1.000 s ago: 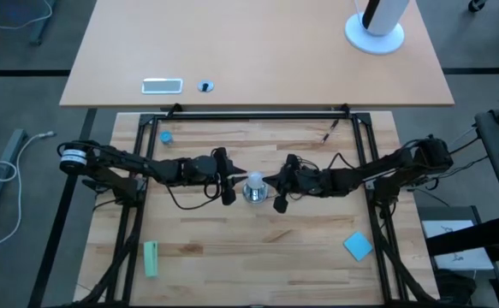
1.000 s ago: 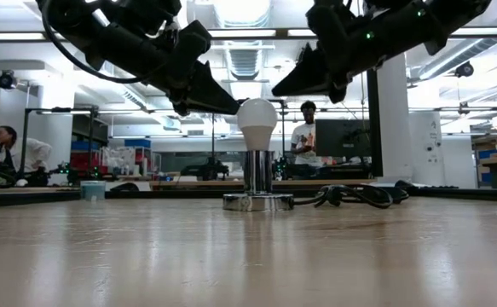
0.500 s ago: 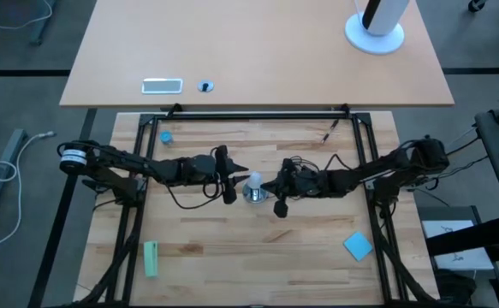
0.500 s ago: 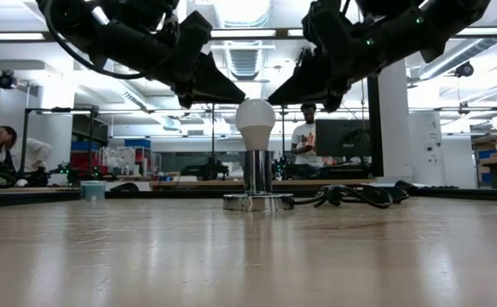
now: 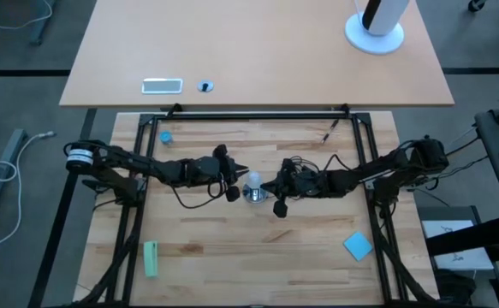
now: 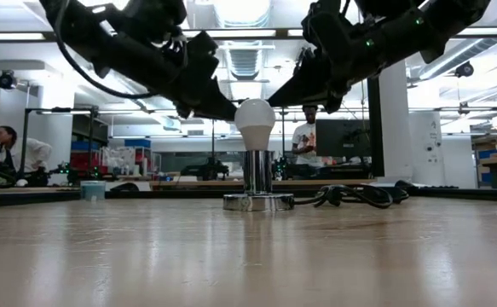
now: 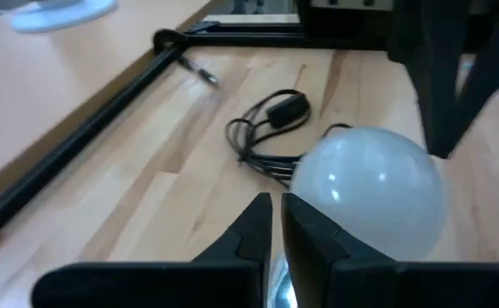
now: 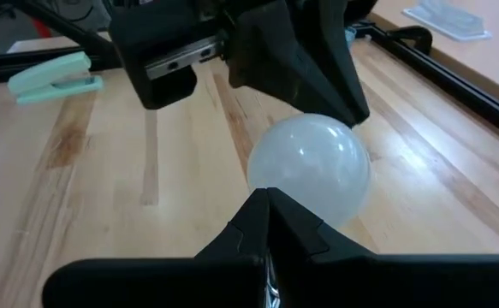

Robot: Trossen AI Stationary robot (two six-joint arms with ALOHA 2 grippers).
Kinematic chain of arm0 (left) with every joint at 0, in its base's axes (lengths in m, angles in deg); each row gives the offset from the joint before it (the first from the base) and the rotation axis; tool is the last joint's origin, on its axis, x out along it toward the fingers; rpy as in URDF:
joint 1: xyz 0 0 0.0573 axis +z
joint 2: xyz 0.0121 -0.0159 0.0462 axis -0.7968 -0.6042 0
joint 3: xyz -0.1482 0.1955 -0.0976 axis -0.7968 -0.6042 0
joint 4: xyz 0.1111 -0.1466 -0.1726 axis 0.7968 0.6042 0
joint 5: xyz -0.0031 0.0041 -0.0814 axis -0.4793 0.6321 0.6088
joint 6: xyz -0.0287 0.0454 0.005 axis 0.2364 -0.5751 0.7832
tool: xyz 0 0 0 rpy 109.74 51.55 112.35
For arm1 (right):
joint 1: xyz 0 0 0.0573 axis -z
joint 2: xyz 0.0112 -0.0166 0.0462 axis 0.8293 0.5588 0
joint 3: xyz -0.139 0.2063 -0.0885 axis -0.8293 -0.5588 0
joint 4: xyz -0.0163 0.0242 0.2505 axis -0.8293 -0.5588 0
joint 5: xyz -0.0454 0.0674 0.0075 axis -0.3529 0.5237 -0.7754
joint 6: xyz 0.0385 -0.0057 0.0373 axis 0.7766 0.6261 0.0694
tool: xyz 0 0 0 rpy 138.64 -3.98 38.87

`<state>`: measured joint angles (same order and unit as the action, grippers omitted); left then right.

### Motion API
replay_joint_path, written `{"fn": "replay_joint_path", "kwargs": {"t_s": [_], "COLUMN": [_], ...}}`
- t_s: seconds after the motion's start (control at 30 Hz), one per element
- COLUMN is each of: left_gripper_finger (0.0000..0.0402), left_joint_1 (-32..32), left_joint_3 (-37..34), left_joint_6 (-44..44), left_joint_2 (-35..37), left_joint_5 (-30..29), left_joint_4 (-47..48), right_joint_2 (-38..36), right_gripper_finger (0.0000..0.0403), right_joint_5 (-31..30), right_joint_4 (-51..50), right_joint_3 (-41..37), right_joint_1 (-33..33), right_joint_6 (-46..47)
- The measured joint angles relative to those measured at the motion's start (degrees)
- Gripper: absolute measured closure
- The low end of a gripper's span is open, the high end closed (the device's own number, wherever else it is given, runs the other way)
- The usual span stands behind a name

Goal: Screw lightbulb
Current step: Remove the white lightbulb from the metal lamp

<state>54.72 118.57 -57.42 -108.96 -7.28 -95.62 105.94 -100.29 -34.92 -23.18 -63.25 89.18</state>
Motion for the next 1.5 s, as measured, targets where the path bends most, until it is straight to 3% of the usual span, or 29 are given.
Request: {"fn": "replay_joint_path", "kwargs": {"t_s": [0.2,0.53,0.73,0.93,1.5], "left_gripper_finger": [0.0399,0.0401,0.0401,0.0401,0.04], "left_joint_1": [0.04,0.07,0.02,-0.5,-0.24], "left_joint_3": [0.26,0.38,0.56,0.27,0.42], "left_joint_6": [1.09,1.02,1.06,1.62,3.03], "left_joint_2": [-2.44,-2.0,-1.55,-0.26,5.47], "left_joint_5": [2.33,5.0,5.42,8.77,5.57], "left_joint_4": [-2.56,-1.63,1.55,10.72,13.46], "right_joint_2": [0.0,-0.06,-0.17,0.17,-2.89], "right_gripper_finger": [0.0403,0.0403,0.0403,0.0403,0.0403], "right_joint_5": [-1.21,-3.4,-5.68,-8.59,-7.5], "right_joint_4": [0.0,-1.69,-3.43,-5.16,-7.02], "right_joint_3": [-0.02,-0.02,0.02,-0.2,-0.11], "right_joint_1": [0.0,0.02,0.22,0.62,-0.02], "right_joint_6": [-0.46,0.92,1.65,1.74,3.97]}}
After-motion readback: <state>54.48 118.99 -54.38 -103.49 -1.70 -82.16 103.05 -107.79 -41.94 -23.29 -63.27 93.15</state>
